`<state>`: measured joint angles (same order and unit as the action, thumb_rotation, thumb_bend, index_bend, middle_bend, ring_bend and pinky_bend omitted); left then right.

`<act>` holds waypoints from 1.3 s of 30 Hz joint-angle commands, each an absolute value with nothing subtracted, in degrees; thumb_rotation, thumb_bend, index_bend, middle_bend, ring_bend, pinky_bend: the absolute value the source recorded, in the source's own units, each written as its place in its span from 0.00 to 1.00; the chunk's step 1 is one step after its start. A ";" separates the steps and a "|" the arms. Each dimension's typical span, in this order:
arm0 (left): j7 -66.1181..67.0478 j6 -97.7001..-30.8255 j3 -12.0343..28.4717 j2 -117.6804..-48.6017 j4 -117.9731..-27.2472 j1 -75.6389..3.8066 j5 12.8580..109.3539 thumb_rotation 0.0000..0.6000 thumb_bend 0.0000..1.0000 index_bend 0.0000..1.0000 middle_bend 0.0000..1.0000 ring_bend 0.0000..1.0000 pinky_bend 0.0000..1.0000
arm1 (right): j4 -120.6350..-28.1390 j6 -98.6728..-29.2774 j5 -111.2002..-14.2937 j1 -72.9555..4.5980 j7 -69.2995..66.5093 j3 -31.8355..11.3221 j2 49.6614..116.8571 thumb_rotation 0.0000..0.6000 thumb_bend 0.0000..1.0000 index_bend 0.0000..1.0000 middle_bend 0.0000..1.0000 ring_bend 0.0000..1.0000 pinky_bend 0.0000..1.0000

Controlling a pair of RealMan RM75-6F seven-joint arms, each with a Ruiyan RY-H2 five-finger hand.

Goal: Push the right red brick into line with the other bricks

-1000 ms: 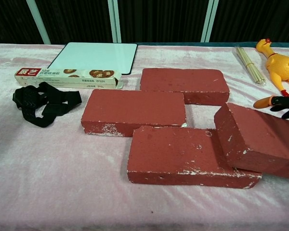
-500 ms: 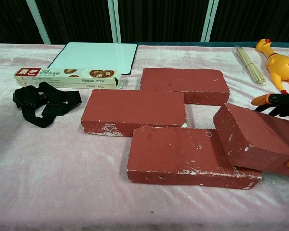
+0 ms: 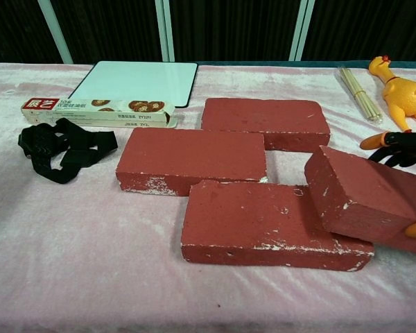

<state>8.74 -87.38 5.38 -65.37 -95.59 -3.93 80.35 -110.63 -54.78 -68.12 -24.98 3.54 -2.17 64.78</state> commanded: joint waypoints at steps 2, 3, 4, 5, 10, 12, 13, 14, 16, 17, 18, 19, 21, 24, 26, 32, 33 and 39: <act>8.68 -87.40 5.38 -65.34 -95.62 -3.92 80.38 1.00 0.25 0.10 0.06 0.00 0.00 | -111.64 -55.47 -68.61 -25.03 3.44 -2.75 63.47 1.00 0.03 0.13 0.24 0.31 0.10; 8.67 -87.42 5.38 -65.33 -95.62 -3.91 80.39 1.00 0.25 0.10 0.06 0.00 0.00 | -111.97 -55.64 -68.71 -25.05 3.45 -2.89 62.96 1.00 0.03 0.13 0.24 0.31 0.10; 8.66 -87.46 5.38 -65.33 -95.63 -3.90 80.41 1.00 0.25 0.10 0.06 0.00 0.00 | -112.28 -55.84 -68.80 -25.07 3.52 -3.06 62.44 1.00 0.04 0.13 0.24 0.31 0.10; 8.65 -87.49 5.38 -65.34 -95.64 -3.90 80.45 1.00 0.25 0.10 0.06 0.00 0.00 | -112.57 -56.03 -68.90 -25.13 3.60 -3.25 61.89 1.00 0.04 0.14 0.24 0.31 0.10; 8.68 -87.43 5.33 -65.36 -95.61 -3.91 80.49 1.00 0.25 0.10 0.06 0.00 0.00 | -111.19 -57.29 -68.43 -26.40 8.06 -4.62 60.06 1.00 0.05 0.15 0.25 0.31 0.10; 8.66 -87.47 5.37 -65.37 -95.64 -3.91 80.49 1.00 0.25 0.10 0.06 0.00 0.00 | -109.04 -58.09 -67.41 -27.43 13.48 -4.91 60.19 1.00 0.05 0.15 0.25 0.31 0.10; 8.68 -87.47 5.38 -65.37 -95.64 -3.92 80.45 1.00 0.25 0.10 0.06 0.00 0.00 | -107.94 -58.47 -66.84 -27.97 16.36 -4.98 60.43 1.00 0.05 0.15 0.25 0.31 0.10; 8.73 -87.43 5.40 -65.39 -95.65 -3.93 80.40 1.00 0.25 0.10 0.06 0.00 0.00 | -107.03 -58.74 -66.15 -28.51 19.09 -5.01 60.81 1.00 0.05 0.15 0.25 0.31 0.10; 8.81 -87.36 5.40 -65.43 -95.66 -3.98 80.38 1.00 0.25 0.10 0.06 0.00 0.00 | -105.20 -58.81 -63.79 -29.90 25.56 -4.85 61.87 1.00 0.04 0.15 0.25 0.31 0.10; 8.84 -87.35 5.39 -65.44 -95.65 -3.99 80.40 1.00 0.25 0.10 0.06 0.00 0.00 | -104.77 -58.64 -62.62 -30.46 27.83 -4.77 62.25 1.00 0.04 0.15 0.25 0.31 0.10; 8.88 -87.35 5.38 -65.45 -95.64 -3.99 80.42 1.00 0.25 0.10 0.06 0.00 0.00 | -104.53 -58.44 -60.74 -31.22 30.60 -4.75 62.76 1.00 0.04 0.15 0.25 0.31 0.10; 8.88 -87.35 5.38 -65.45 -95.63 -3.98 80.39 1.00 0.25 0.10 0.06 0.00 0.00 | -104.49 -58.36 -58.82 -31.87 32.90 -4.79 63.19 1.00 0.04 0.15 0.25 0.31 0.10; 8.77 -87.36 5.46 -65.42 -95.65 -3.97 80.27 1.00 0.25 0.10 0.06 0.00 0.00 | -104.71 -58.11 -54.81 -33.22 36.80 -4.89 63.87 1.00 0.05 0.15 0.25 0.31 0.10; 8.62 -87.31 5.56 -65.37 -95.69 -3.98 80.08 1.00 0.25 0.10 0.06 0.00 0.00 | -105.93 -58.52 -48.32 -34.90 39.82 -5.85 65.15 1.00 0.05 0.15 0.26 0.31 0.10; 8.66 -87.18 5.51 -65.36 -95.67 -4.02 80.10 1.00 0.25 0.10 0.06 0.00 0.00 | -106.84 -58.86 -44.00 -36.03 40.95 -6.64 65.89 1.00 0.05 0.15 0.26 0.31 0.10; 8.63 -87.17 5.52 -65.35 -95.70 -4.04 80.10 1.00 0.25 0.10 0.06 0.00 0.00 | -107.88 -60.05 -35.12 -39.03 44.87 -7.62 67.46 1.00 0.04 0.15 0.26 0.31 0.10; 8.58 -87.19 5.54 -65.34 -95.70 -4.03 80.07 1.00 0.25 0.10 0.06 0.00 0.00 | -108.46 -60.37 -32.73 -39.85 45.66 -7.95 67.64 1.00 0.04 0.15 0.26 0.31 0.10; 8.57 -87.15 5.53 -65.33 -95.64 -4.06 80.10 1.00 0.25 0.10 0.06 0.00 0.00 | -109.55 -62.76 -26.77 -42.76 47.50 -8.80 69.15 1.00 0.05 0.15 0.26 0.31 0.10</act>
